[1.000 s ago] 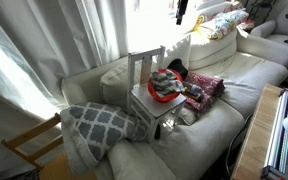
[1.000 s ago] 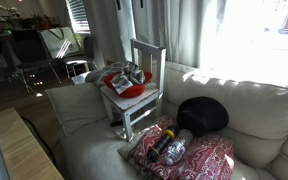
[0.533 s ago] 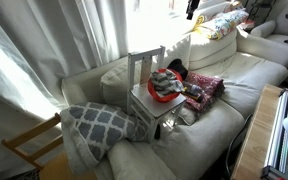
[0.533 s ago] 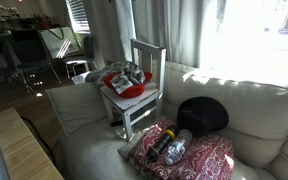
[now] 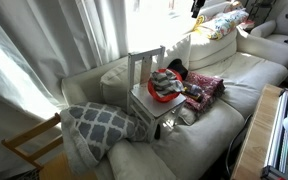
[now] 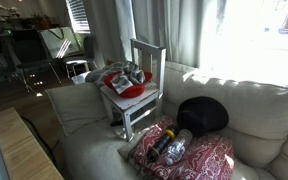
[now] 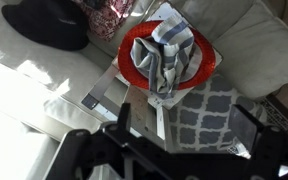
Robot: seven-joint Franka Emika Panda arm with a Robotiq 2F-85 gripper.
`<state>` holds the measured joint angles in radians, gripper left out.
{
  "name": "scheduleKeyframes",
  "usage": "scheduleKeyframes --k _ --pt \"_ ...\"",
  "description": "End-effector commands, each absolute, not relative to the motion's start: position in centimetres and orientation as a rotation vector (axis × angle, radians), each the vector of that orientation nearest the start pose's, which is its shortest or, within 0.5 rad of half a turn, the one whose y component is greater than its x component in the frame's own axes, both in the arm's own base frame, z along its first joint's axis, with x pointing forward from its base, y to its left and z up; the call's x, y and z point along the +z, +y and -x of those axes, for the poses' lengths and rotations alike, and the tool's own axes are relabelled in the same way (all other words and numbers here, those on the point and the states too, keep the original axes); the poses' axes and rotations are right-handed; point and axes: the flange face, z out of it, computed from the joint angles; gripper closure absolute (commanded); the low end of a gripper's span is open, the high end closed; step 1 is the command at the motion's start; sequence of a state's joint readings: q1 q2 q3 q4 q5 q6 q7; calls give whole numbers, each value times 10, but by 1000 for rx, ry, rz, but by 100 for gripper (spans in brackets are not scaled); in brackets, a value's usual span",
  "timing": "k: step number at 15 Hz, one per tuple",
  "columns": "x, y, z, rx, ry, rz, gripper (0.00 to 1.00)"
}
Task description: Flip the orange hat on the chair seat upside down, pick up a towel on the pillow and place it in the orange hat
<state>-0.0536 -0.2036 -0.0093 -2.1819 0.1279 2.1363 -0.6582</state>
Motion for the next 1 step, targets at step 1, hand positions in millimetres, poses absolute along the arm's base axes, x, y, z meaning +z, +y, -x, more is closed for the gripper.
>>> scheduleKeyframes --k 1 --pt "492 -26 -505 -290 -814 2966 0"
